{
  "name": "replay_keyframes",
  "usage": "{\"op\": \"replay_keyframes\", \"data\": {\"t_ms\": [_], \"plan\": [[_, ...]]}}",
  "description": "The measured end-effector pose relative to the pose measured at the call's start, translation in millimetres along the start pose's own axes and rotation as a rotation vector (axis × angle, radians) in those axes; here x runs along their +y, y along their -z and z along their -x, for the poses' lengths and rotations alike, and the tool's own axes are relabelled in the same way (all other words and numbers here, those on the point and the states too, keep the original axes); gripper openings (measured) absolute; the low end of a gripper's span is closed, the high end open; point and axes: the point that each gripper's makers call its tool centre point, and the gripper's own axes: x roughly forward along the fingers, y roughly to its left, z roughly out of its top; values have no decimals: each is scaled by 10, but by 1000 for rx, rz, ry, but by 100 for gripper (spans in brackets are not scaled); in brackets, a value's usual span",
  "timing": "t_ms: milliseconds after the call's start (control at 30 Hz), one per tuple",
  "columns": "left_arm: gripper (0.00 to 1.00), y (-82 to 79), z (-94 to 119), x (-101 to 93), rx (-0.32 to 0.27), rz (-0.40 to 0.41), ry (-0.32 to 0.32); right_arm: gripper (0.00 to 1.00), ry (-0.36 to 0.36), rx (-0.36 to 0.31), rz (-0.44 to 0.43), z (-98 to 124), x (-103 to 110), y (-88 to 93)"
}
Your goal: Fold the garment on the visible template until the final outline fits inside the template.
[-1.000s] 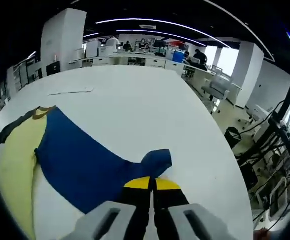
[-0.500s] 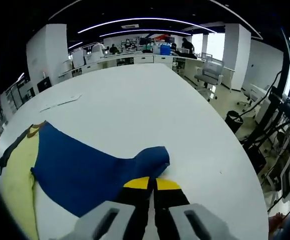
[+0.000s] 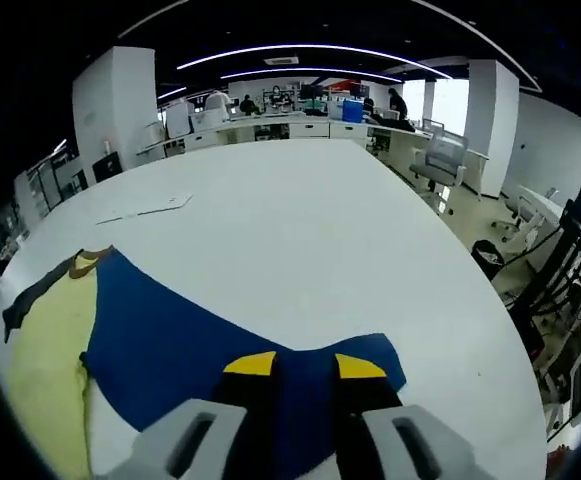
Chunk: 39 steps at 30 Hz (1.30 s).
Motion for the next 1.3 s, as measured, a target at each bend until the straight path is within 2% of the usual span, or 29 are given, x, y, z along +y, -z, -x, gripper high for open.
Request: {"op": "replay_keyframes", "data": {"t_ms": [167,200,367,433,600,867,1067,1300], "plan": [[80,16,20,24,3,-2,-6,15,24,60,6,-131,-56,118],[80,21,24,30,5,-1,-8,13,36,41,24,-129,-86,77],[79,19,34,41,2,0,-11,0,43,61,46,-140,-148,85],[80,24,33,39,5,-3,-10,0,37,54,30,-133,-153,57],[81,-4,40,19,-6,-3,-1,0,38,18,30,-60,-182,-76],[88,-39,100,-3,-21,9,15,0,13,-40,43,99,-82,-351],[96,-55,143,-38,-32,29,39,0,-27,-89,28,191,105,-556],[99,-78,172,-43,-38,30,54,0,-63,-122,48,228,298,-766]]}}
